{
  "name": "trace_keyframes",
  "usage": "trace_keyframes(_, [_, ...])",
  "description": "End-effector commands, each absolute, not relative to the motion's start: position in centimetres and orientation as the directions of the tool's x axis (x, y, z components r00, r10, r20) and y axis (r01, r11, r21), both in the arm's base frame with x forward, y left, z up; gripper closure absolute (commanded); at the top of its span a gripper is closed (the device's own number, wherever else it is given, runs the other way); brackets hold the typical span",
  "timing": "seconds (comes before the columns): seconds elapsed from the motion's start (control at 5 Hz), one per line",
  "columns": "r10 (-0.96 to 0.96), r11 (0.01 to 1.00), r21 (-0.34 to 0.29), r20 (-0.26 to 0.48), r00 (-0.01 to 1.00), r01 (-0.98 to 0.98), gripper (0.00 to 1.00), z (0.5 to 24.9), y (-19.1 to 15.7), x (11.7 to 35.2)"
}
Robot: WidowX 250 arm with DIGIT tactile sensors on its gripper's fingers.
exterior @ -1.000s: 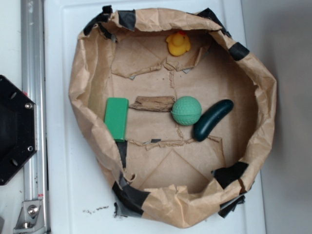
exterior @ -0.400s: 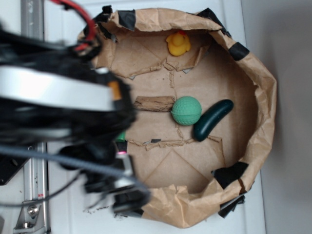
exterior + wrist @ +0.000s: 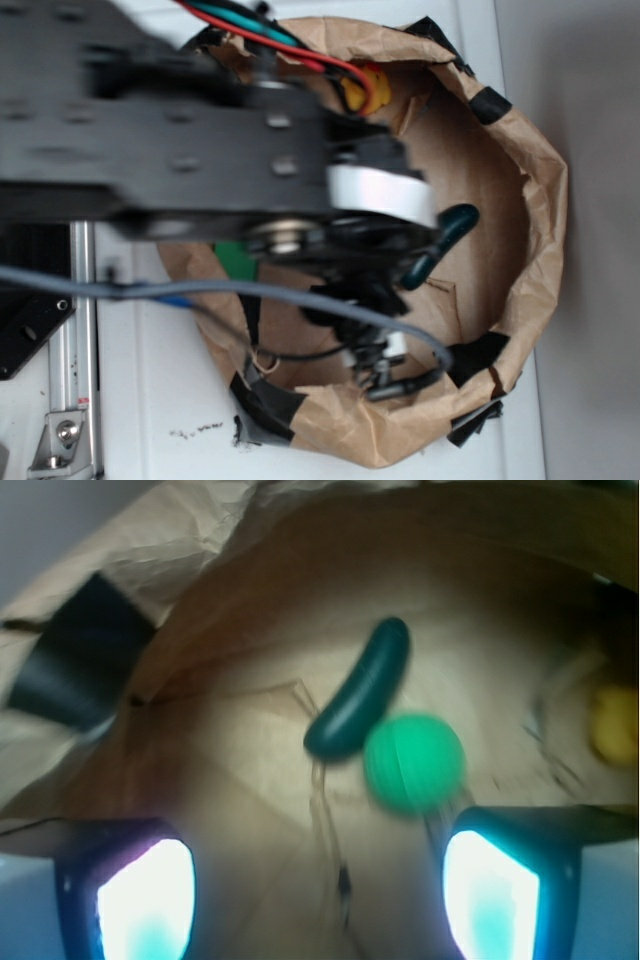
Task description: Grab the plastic pickle.
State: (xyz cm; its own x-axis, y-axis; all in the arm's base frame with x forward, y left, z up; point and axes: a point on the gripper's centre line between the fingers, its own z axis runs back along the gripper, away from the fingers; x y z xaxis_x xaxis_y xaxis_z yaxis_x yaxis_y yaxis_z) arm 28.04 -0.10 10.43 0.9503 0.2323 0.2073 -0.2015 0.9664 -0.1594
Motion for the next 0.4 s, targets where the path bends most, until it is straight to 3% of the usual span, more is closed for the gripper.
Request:
trace_keyframes(0.0, [0.195,0.979,-0.104,0.282,0.939,-0.172,0.00,9.4,0.6,34.0])
trace_keyframes(0.2, [0.188,0.981,-0.092,0.255,0.949,-0.169,0.00,7.9,0.7,35.4])
